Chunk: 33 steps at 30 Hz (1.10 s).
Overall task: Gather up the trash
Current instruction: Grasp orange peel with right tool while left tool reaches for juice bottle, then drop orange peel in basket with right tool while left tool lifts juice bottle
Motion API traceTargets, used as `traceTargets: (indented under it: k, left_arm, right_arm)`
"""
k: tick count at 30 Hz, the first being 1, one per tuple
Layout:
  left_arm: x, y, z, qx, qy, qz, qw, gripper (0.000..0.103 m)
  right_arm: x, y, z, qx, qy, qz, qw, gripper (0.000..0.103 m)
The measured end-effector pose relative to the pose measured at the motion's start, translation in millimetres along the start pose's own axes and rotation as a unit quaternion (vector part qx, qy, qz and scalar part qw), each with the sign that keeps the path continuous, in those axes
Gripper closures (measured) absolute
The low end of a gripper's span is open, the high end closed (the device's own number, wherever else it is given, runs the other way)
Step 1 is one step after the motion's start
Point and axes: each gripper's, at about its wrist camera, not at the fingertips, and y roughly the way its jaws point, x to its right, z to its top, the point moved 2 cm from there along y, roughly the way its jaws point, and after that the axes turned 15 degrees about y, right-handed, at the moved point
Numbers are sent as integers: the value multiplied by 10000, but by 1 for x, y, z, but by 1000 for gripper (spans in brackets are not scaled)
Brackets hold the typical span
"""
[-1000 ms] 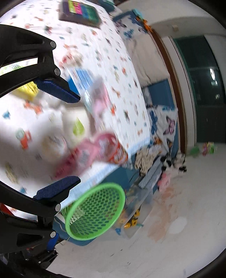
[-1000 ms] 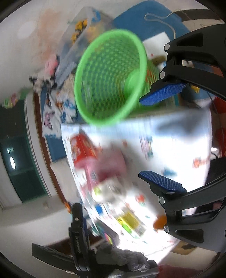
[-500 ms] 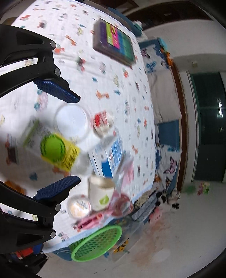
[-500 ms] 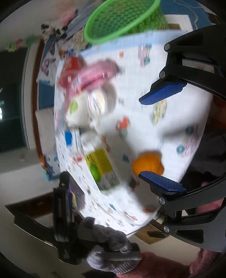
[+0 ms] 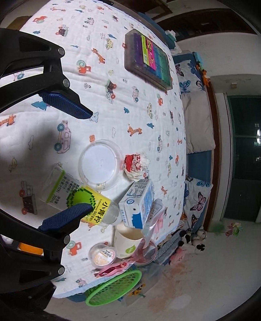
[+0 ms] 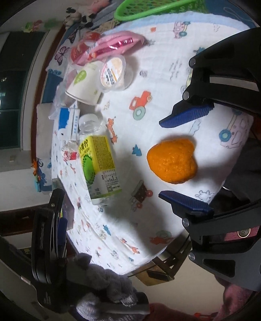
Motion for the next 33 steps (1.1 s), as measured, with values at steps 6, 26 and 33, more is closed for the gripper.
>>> traceTargets:
  k: [6,26,33]
  left_arm:
    - [14,7,-4,-22,304,-225,9993,19]
    - [67,73,22,-459,1339,-475,9888,19]
    - [73,83,20,-554,1452,-536,9864,34]
  right_arm:
    - [1,7,-1,-81,5,25,10000,55]
    - [64,-45,15,373,884,-246,9951,61]
    - [92,-62,17,566,1181,-455,9903,61]
